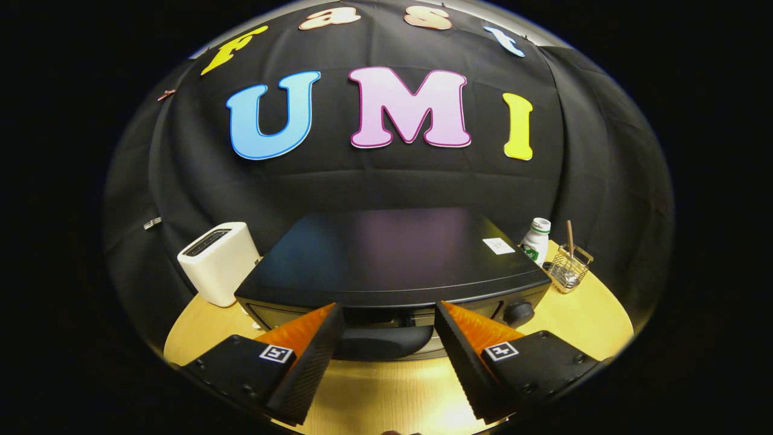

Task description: Open the toaster oven, put the food inside, and close the toaster oven door.

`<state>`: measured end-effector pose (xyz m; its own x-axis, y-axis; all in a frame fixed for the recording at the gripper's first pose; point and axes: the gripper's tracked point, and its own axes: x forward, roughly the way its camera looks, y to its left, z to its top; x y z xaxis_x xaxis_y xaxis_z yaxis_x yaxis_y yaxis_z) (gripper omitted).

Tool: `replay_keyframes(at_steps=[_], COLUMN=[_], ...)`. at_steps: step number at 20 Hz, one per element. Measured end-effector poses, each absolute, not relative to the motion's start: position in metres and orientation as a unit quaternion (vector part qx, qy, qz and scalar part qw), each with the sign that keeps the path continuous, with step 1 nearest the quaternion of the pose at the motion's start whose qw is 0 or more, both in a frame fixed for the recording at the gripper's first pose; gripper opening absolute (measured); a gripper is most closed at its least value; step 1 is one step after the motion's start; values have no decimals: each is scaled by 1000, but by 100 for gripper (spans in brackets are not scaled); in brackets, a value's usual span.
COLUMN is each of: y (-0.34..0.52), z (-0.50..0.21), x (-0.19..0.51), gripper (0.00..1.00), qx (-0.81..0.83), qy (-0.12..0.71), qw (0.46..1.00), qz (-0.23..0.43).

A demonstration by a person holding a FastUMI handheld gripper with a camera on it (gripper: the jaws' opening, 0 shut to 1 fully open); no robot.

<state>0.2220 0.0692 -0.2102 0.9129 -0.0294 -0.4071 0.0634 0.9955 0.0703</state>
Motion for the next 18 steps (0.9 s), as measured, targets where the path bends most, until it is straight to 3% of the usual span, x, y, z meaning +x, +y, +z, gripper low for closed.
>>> replay_keyframes(at_steps=[8,18], y=[71,72], z=[-223,-239], x=[206,151], gripper=[99,99], qx=[108,80], qy=[265,299], qw=[958,951], qz=[-25,-24])
